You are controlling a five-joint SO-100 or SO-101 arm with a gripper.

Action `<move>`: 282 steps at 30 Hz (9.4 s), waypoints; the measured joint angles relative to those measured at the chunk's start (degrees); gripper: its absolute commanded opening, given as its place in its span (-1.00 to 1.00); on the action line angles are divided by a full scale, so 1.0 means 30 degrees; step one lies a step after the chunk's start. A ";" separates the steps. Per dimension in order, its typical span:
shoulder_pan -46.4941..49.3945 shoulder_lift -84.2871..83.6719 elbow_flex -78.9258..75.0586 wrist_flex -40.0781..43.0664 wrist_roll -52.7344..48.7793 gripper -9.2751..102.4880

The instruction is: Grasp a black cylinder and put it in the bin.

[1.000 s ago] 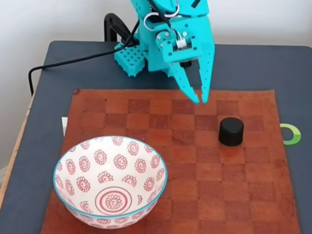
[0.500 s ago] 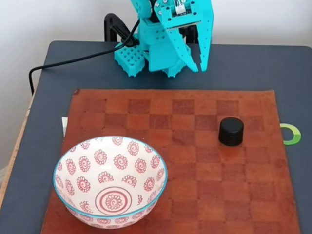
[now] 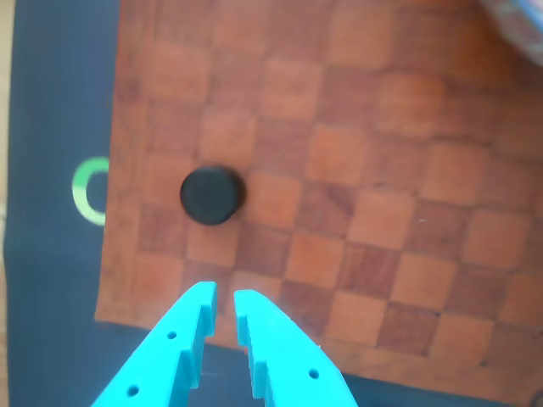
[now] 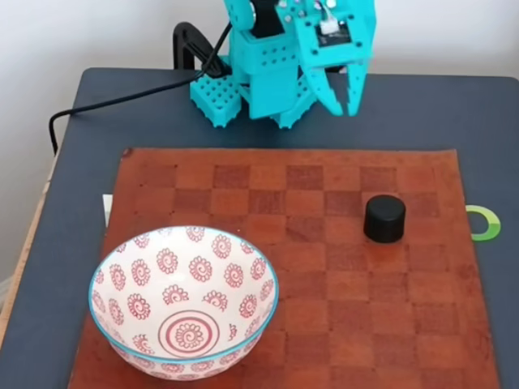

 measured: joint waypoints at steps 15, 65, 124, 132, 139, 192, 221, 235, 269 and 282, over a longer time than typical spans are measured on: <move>-0.2520 -0.5742 -0.0967 -0.2695 0.1641 -0.41; -0.4043 -1.3916 -0.0996 -0.7500 0.1670 -0.36; -0.2080 -1.3916 -0.7324 -0.1084 0.1553 -0.60; 0.0000 -1.3916 -1.1309 0.2402 0.0088 -0.61; 0.2871 -1.3916 -1.3096 0.2695 -0.2637 -0.61; 1.0664 -2.1592 -1.7432 -0.3252 -0.8760 -0.40; 0.8525 -1.8105 -2.0771 0.4131 -0.7764 -0.83; 0.5215 -0.7852 -0.9346 0.3750 -0.3984 -0.83; 0.0146 0.8145 1.2275 -0.7148 0.3340 -0.83; 0.0264 1.2656 1.6523 -0.7148 0.5273 -0.83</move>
